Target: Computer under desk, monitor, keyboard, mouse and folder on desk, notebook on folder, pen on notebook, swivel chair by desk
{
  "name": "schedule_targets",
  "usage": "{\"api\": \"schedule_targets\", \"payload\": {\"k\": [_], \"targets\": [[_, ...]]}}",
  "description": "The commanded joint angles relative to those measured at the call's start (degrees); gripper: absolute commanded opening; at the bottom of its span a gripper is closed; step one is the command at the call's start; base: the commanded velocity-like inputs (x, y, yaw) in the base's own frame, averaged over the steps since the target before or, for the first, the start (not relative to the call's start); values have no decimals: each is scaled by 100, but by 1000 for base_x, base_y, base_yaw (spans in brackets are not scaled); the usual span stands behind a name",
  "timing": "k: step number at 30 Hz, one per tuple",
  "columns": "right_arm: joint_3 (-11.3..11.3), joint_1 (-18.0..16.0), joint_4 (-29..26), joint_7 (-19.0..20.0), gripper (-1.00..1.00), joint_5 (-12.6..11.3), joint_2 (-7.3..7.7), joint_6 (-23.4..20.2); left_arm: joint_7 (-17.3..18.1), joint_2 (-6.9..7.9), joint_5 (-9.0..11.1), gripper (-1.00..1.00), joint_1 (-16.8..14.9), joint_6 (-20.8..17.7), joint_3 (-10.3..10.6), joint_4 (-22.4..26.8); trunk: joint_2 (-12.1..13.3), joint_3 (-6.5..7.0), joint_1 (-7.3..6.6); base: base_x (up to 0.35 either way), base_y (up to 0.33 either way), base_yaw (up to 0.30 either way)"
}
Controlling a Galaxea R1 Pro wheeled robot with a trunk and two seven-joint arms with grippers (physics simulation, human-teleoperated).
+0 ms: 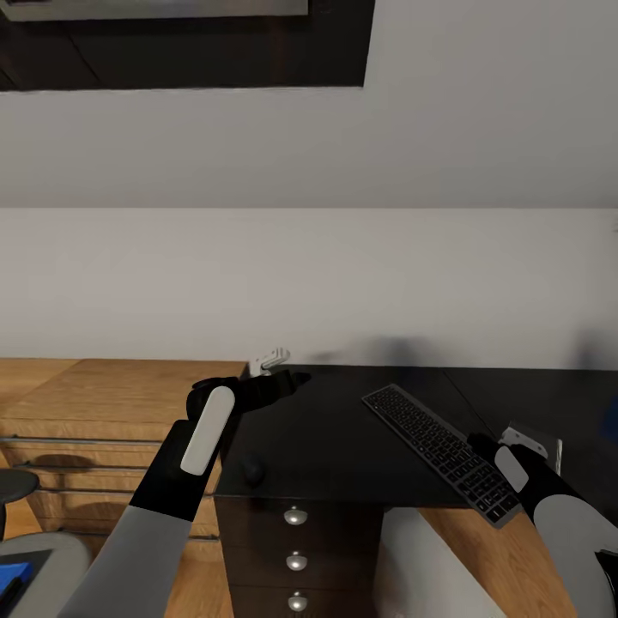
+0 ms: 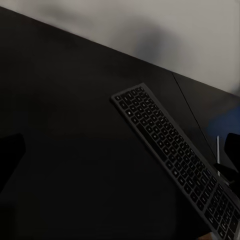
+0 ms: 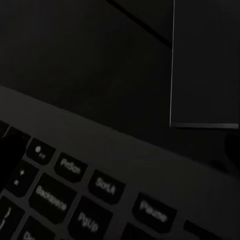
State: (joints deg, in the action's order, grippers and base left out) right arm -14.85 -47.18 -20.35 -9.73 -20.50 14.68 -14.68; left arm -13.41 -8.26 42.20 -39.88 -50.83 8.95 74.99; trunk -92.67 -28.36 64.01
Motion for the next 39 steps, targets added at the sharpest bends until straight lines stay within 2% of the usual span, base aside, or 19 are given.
{"api": "schedule_targets", "payload": {"k": [1, 20, 39], "targets": [[0, -2, -13, -29, 100, -60, 0, -22, -57, 0, 60, 100, -5, -14, 1, 6, -4, -7, -1, -49, 43, 0], [0, -2, -13, -29, 100, -60, -1, -18, -57, -4, 60, 100, -3, -14, 1, 4, -4, -7, -1, -7, 6, 0], [0, -2, -13, -29, 100, -59, -1, -18, -57, 0, 60, 100, -4, -14, 1, 6, -4, -7, -1, -66, 57, 0]]}}
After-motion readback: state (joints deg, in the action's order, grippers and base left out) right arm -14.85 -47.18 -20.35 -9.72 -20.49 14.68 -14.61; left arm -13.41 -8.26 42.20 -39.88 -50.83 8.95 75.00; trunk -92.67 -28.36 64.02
